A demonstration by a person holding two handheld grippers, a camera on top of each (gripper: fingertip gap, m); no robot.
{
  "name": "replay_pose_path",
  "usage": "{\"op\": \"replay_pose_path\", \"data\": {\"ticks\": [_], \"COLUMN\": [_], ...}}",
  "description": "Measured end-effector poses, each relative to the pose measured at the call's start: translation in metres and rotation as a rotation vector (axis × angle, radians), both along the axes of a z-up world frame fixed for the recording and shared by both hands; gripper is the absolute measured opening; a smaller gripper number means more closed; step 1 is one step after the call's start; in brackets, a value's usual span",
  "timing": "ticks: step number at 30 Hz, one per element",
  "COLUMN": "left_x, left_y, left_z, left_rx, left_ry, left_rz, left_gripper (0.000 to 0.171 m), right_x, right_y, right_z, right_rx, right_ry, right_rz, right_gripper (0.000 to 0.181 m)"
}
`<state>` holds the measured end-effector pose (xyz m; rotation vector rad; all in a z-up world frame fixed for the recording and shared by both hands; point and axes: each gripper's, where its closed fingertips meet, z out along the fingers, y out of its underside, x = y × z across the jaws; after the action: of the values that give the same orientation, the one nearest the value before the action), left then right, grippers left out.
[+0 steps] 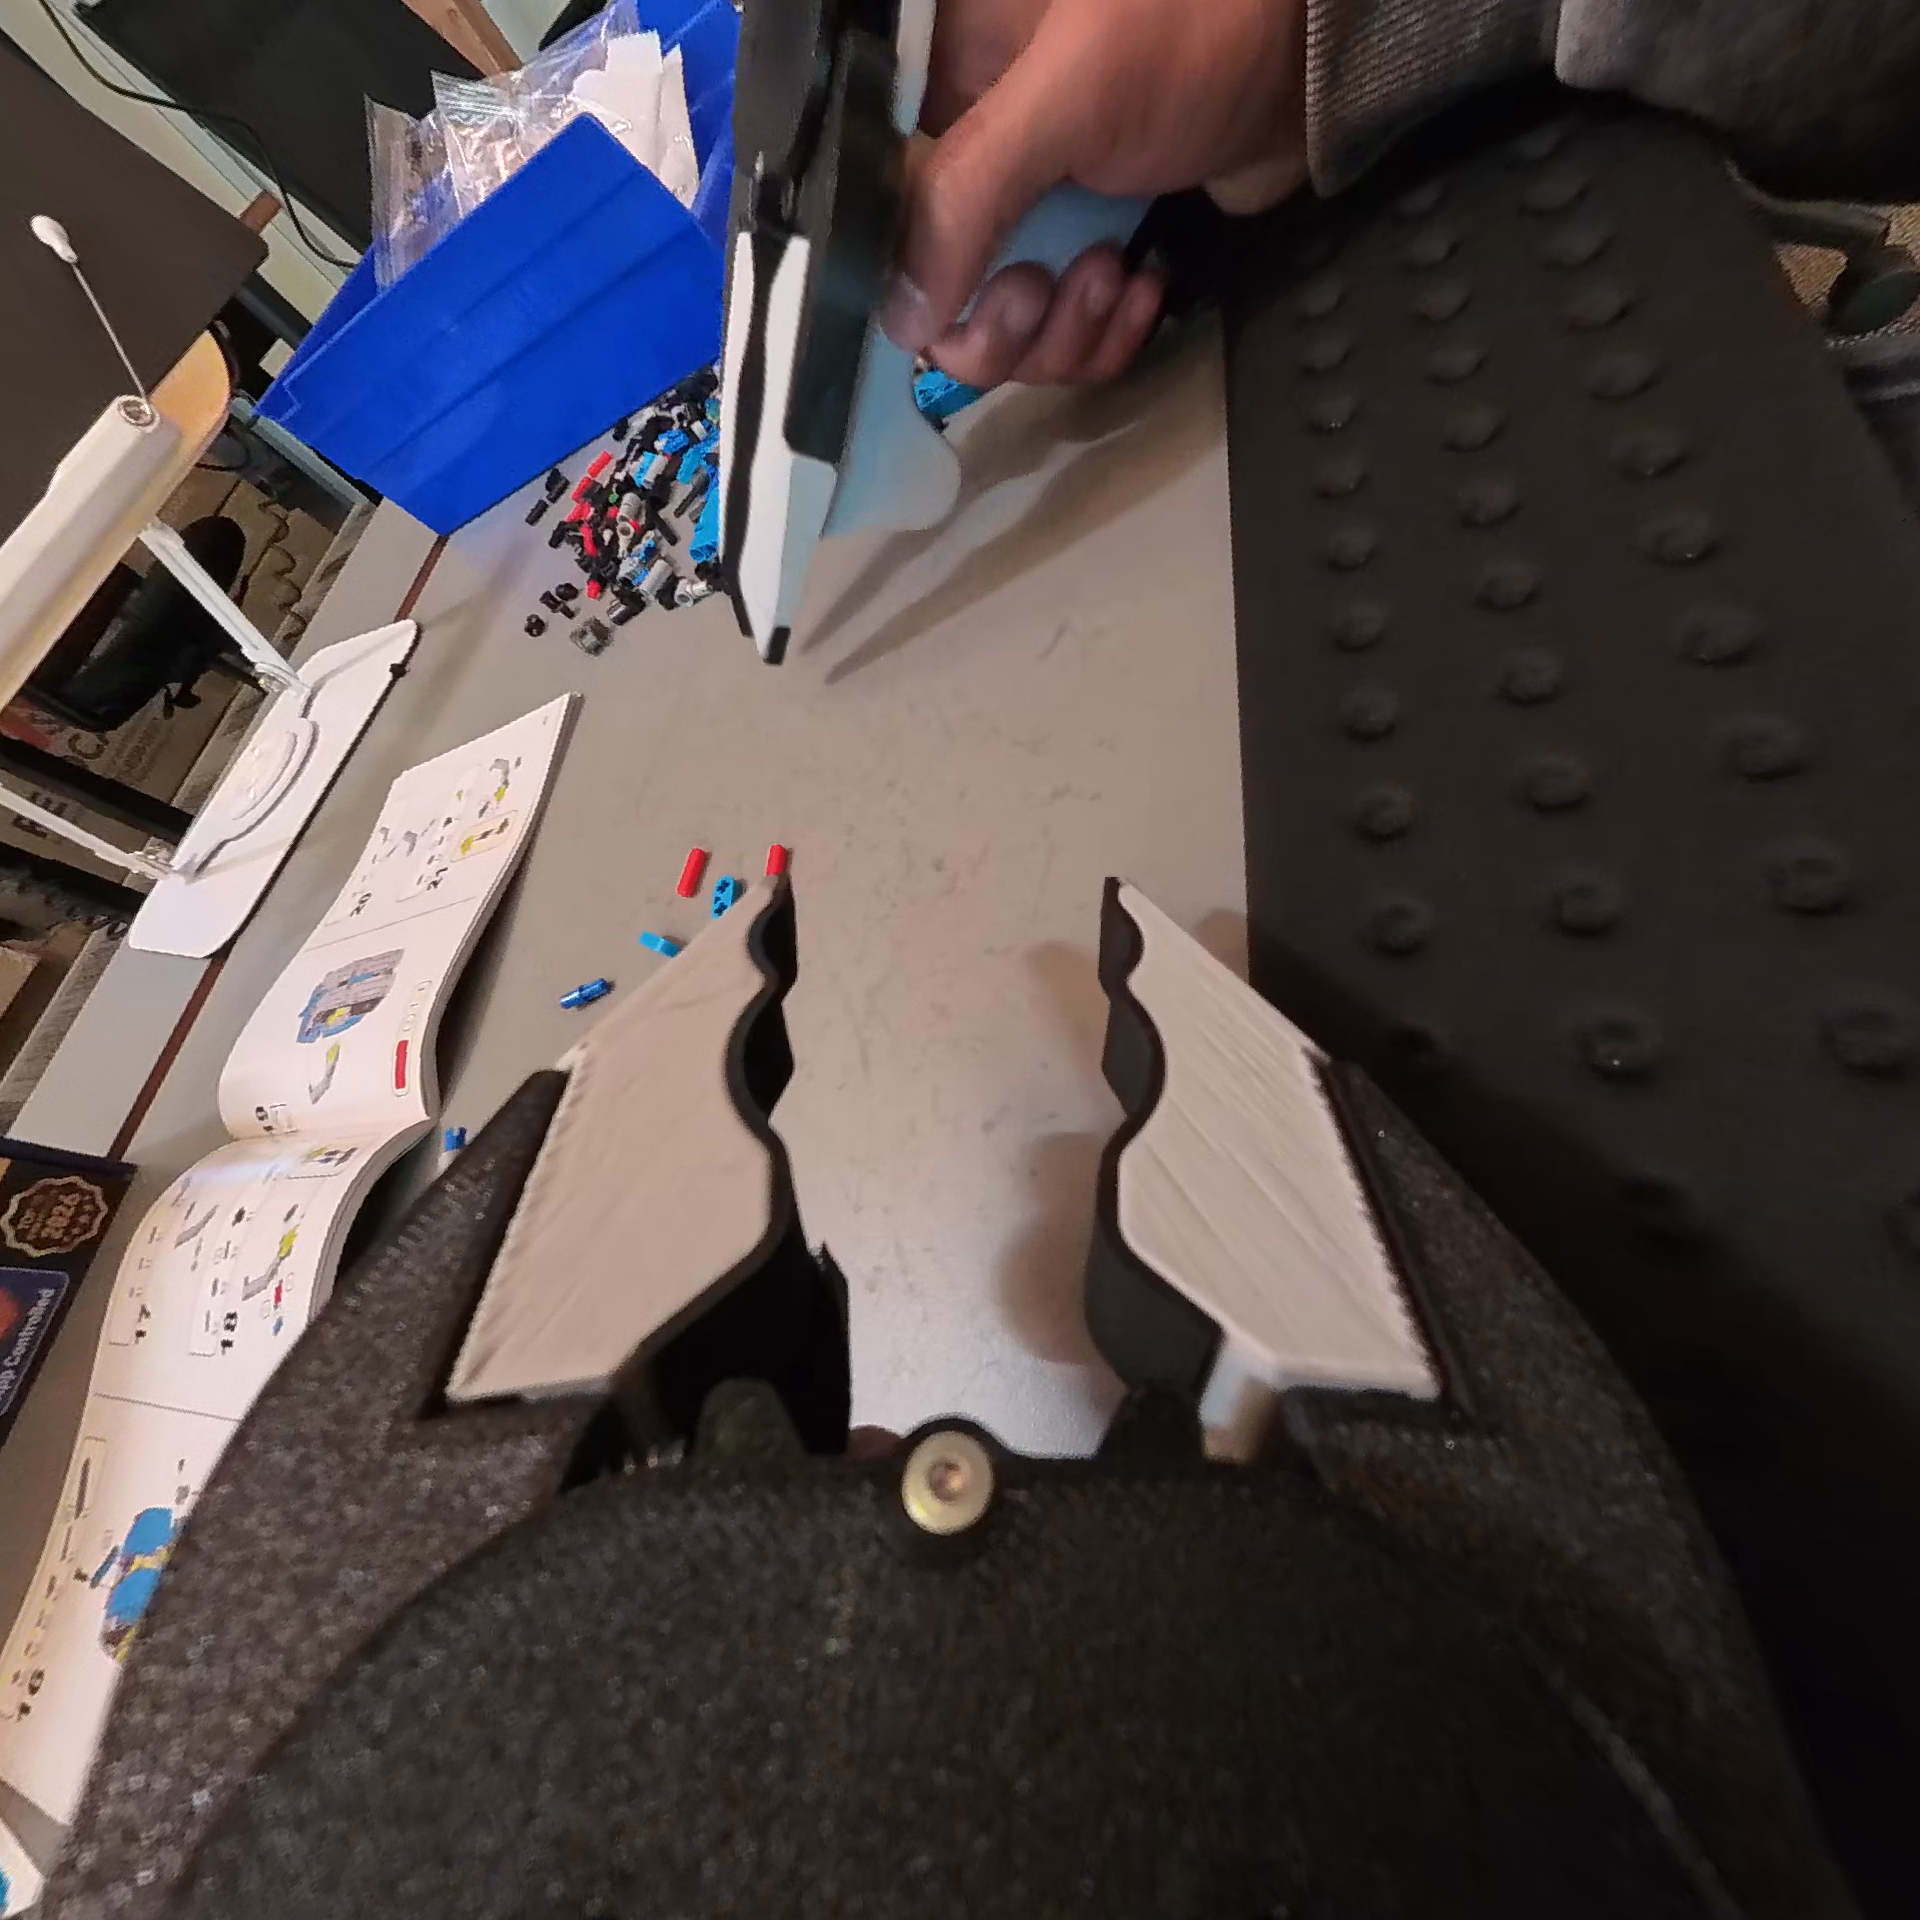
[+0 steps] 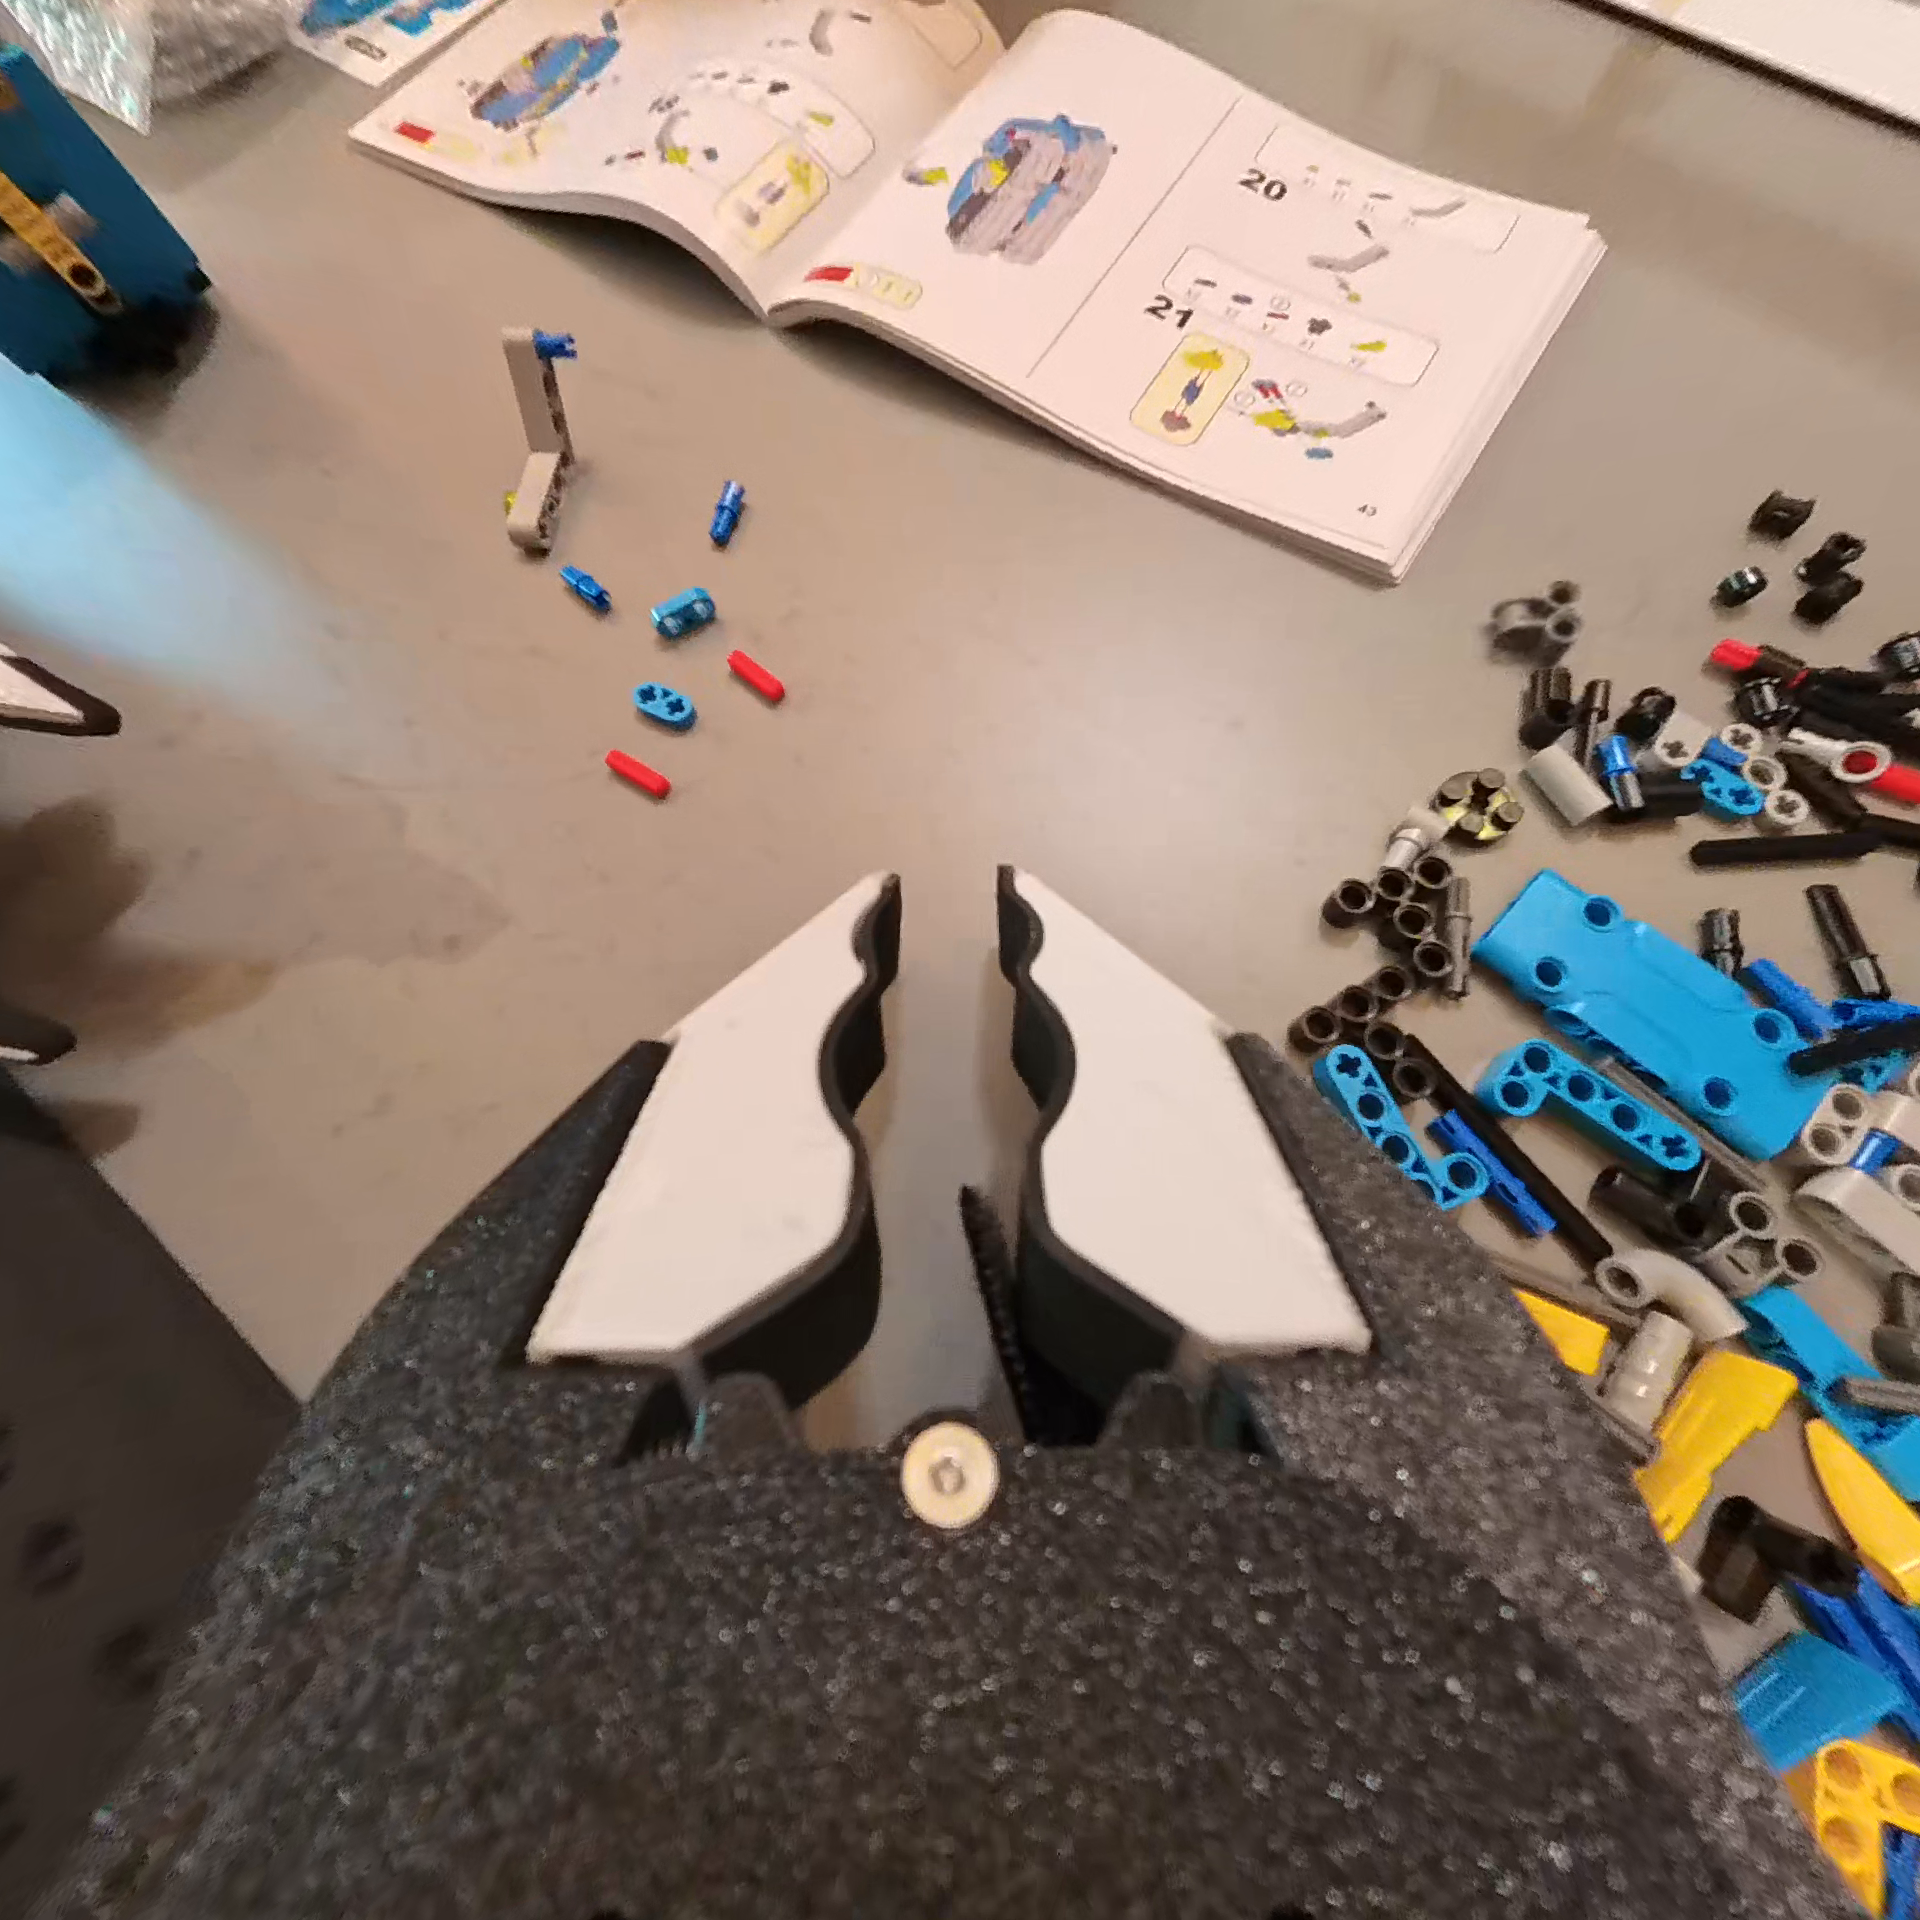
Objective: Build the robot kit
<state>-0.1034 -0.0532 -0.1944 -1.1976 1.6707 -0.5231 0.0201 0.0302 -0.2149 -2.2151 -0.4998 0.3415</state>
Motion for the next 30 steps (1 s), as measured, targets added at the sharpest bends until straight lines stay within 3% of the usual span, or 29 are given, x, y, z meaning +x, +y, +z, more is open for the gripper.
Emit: {"op": "replay_pose_path", "data": {"ticks": [5, 7, 9, 12, 14, 17, 22, 24, 26, 30], "left_x": [0.0, 0.0, 0.0, 0.001, 0.001, 0.0, 0.0, 0.0, 0.0, 0.0], "left_y": [0.0, 0.0, -0.001, -0.001, -0.002, -0.003, -0.004, -0.004, -0.005, -0.004], "left_z": [0.0, -0.001, -0.002, -0.003, -0.004, -0.005, -0.007, -0.007, -0.008, -0.008], "left_rx": [0.007, 0.01, 0.013, 0.019, 0.023, 0.039, 0.062, 0.071, 0.079, 0.074], "left_ry": [0.0, 0.003, 0.007, 0.01, 0.016, 0.019, 0.028, 0.029, 0.034, 0.033], "left_rz": [-0.001, -0.001, -0.001, -0.001, -0.006, -0.011, -0.015, -0.016, -0.019, -0.019], "left_gripper": [0.059, 0.059, 0.059, 0.059, 0.059, 0.059, 0.059, 0.059, 0.059, 0.059], "right_x": [0.004, 0.006, 0.021, 0.056, 0.08, 0.094, 0.089, 0.083, 0.078, 0.028], "right_y": [0.003, 0.011, 0.032, 0.077, 0.103, 0.107, 0.112, 0.113, 0.109, 0.075], "right_z": [0.0, 0.013, 0.029, 0.036, 0.018, -0.011, -0.015, -0.01, -0.009, 0.015], "right_rx": [0.006, 0.046, 0.076, 0.058, -0.014, -0.14, -0.136, -0.111, -0.119, -0.073], "right_ry": [-0.007, 0.032, 0.016, -0.165, -0.229, -0.222, -0.198, -0.169, -0.182, -0.122], "right_rz": [-0.025, -0.045, -0.071, -0.106, -0.133, -0.111, -0.078, -0.049, -0.028, 0.12], "right_gripper": [0.018, 0.018, 0.018, 0.025, 0.034, 0.041, 0.032, 0.014, 0.013, 0.014]}}
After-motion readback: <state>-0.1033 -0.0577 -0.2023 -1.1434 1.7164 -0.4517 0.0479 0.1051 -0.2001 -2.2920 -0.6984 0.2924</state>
